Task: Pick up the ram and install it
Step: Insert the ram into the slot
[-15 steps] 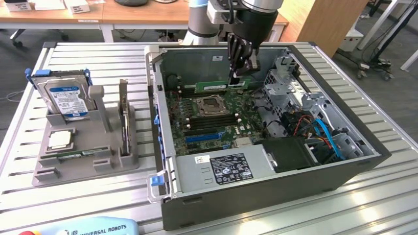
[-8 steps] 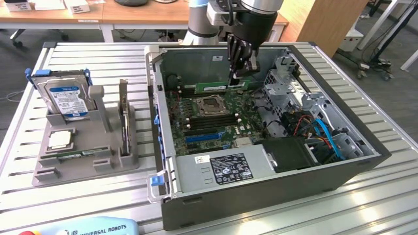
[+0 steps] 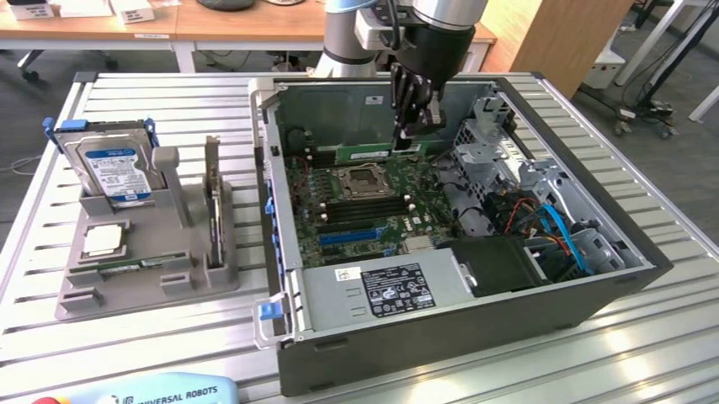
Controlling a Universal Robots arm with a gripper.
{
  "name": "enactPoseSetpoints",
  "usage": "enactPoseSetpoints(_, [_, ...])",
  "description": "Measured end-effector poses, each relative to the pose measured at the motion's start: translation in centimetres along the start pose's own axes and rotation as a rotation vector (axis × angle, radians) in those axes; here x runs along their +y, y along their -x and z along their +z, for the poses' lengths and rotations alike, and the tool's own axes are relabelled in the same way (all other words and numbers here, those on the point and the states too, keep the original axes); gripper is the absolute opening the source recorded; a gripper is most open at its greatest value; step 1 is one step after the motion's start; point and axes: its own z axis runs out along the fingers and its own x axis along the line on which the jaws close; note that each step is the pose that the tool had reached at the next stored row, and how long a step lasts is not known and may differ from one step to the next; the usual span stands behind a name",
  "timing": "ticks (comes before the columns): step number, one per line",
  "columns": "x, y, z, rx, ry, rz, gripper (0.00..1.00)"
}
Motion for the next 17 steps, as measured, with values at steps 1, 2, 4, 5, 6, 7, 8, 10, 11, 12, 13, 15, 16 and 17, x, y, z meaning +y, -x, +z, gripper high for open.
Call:
enactPoseSetpoints(1, [0.00,0.00,0.08,-0.0001,-0.0007,0.000,0.11])
enactPoseSetpoints(2, [-0.01,0.00,0.15,-0.0001,-0.0014,0.000,0.11])
enactPoseSetpoints(4, [-0.01,-0.01,0.29,0.0000,-0.0030,0.000,0.11])
enactPoseSetpoints(5, [-0.01,-0.01,0.35,0.0000,-0.0037,0.000,0.11])
enactPoseSetpoints(6, [-0.02,-0.01,0.40,0.0000,-0.0042,0.000,0.11])
enactPoseSetpoints(7, [-0.02,-0.01,0.44,0.0000,-0.0044,0.000,0.11])
enactPoseSetpoints(8, [-0.02,-0.01,0.49,0.0000,-0.0046,0.000,0.11])
enactPoseSetpoints(10, [-0.02,-0.01,0.60,0.0000,-0.0052,0.000,0.11])
enactPoseSetpoints(11, [-0.02,-0.01,0.66,0.0000,-0.0055,0.000,0.11])
enactPoseSetpoints(12, [-0.02,-0.01,0.72,0.0000,-0.0059,0.000,0.11])
enactPoseSetpoints(13, [-0.03,-0.02,0.78,0.0000,-0.0063,0.000,0.11])
enactPoseSetpoints(15, [-0.03,-0.02,0.91,0.0000,-0.0075,0.000,0.11])
enactPoseSetpoints(16, [-0.03,-0.02,0.98,0.0000,-0.0080,0.000,0.11])
enactPoseSetpoints(17, [-0.04,-0.02,1.05,0.0001,-0.0085,0.000,0.11])
